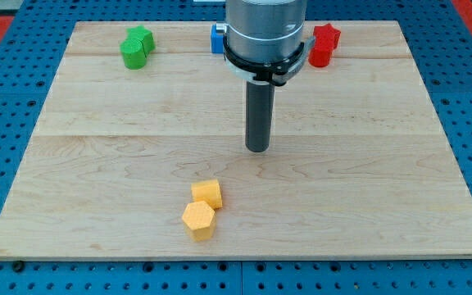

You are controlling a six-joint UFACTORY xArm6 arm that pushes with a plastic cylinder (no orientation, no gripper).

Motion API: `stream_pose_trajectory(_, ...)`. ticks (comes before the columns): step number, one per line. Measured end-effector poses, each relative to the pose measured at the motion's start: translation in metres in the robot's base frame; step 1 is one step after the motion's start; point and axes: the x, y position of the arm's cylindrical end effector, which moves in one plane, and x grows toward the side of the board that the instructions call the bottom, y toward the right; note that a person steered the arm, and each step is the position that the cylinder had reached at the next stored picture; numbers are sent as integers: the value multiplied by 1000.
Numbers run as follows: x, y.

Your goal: Place your arm towards the top right corner

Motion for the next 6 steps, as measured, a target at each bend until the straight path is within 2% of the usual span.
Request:
stream_pose_trajectory(1, -20, 72)
stream_pose_trajectory(2, -89, 146)
stream_pose_trajectory(3, -181, 208)
stream_pose_trajectory(5, -271, 189)
stream_pose_trajectory(6, -271, 167)
